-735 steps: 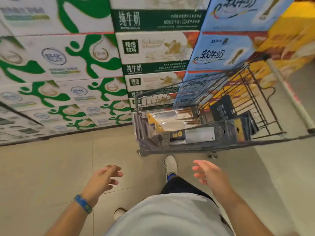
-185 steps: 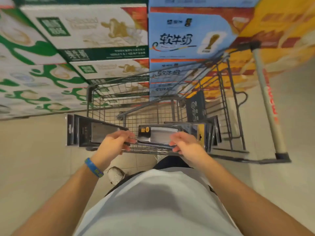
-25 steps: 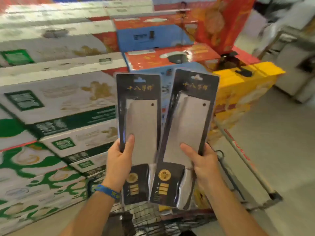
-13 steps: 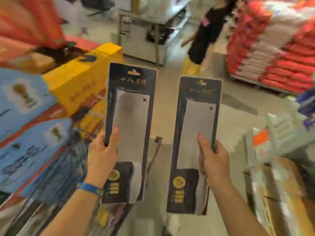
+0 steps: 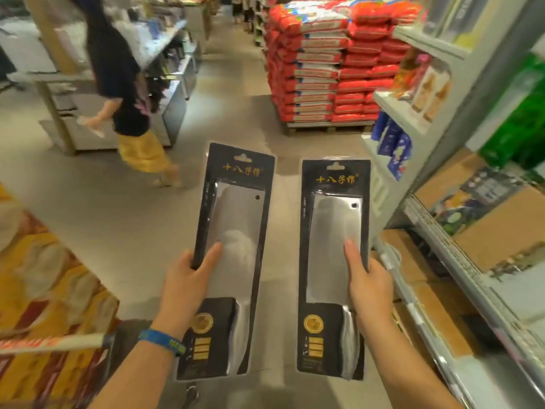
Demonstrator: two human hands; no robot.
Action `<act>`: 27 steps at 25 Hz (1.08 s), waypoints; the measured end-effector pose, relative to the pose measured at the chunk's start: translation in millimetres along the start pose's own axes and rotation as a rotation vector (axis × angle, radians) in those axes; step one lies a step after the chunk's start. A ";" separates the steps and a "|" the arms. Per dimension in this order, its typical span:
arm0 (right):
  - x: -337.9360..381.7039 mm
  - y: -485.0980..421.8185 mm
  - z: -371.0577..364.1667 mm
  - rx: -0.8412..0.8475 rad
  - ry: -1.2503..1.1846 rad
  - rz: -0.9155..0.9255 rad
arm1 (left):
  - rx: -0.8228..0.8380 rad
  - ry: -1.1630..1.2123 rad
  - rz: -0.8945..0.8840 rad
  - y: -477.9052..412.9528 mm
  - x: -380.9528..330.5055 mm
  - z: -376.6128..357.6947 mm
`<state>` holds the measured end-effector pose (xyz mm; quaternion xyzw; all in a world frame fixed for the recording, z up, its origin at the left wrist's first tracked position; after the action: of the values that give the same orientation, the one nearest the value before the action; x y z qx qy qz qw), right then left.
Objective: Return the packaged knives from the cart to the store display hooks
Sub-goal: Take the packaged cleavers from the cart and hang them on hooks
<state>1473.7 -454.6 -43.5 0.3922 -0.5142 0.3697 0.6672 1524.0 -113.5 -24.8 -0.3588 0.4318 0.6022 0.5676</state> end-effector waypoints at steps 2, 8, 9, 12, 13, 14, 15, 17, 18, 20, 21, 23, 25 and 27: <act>-6.0 -13.0 28.2 -0.041 0.007 -0.001 | 0.077 -0.009 0.000 -20.0 -13.5 -36.3; -18.7 -37.4 97.0 -0.240 0.001 -0.005 | 0.318 0.062 -0.088 -87.8 -50.5 -141.4; -20.4 -41.3 111.4 -0.293 -0.002 -0.015 | 0.364 0.084 -0.106 -99.5 -59.2 -161.8; -27.3 -53.2 152.2 -0.453 -0.016 -0.087 | 0.486 0.131 -0.155 -129.4 -83.3 -218.6; -28.5 -58.3 163.2 -0.497 -0.026 -0.107 | 0.520 0.140 -0.173 -139.1 -91.4 -235.0; -29.5 -65.2 174.0 -0.551 -0.037 -0.112 | 0.551 0.145 -0.193 -150.5 -100.8 -251.3; -28.3 -70.6 181.9 -0.607 -0.039 -0.113 | 0.578 0.145 -0.219 -161.5 -110.2 -264.9; -22.8 -79.8 190.7 -0.713 -0.022 -0.131 | 0.636 0.124 -0.261 -186.2 -129.0 -287.7; -21.5 -83.9 193.6 -0.760 -0.014 -0.146 | 0.666 0.116 -0.262 -199.4 -135.6 -297.6; -19.9 -90.5 200.2 -0.867 0.003 -0.167 | 0.734 0.144 -0.237 -226.9 -146.0 -322.1; -17.4 -91.3 202.3 -0.914 0.008 -0.169 | 0.770 0.148 -0.228 -235.9 -152.4 -334.5; -11.7 -93.0 204.6 -1.006 0.035 -0.180 | 0.848 0.123 -0.242 -250.1 -164.7 -359.8; -6.9 -93.8 204.2 -1.076 0.048 -0.199 | 0.947 0.130 -0.345 -255.7 -183.3 -381.6; -0.2 -90.5 208.1 -1.143 0.060 -0.195 | 1.028 0.146 -0.410 -257.1 -197.8 -404.3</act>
<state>1472.4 -680.5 -22.6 0.0046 -0.5745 -0.0188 0.8183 1775.5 -566.8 -20.8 -0.1533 0.6295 0.1650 0.7436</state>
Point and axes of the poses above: each hand's wrist, its own y-axis away from the middle knuckle, its own z-axis out of the back of the hand, x = y × z, the point moved 7 cm from there along -y, towards the middle knuckle, and after that the axes turned 13 degrees about x, right-handed, at the moved point
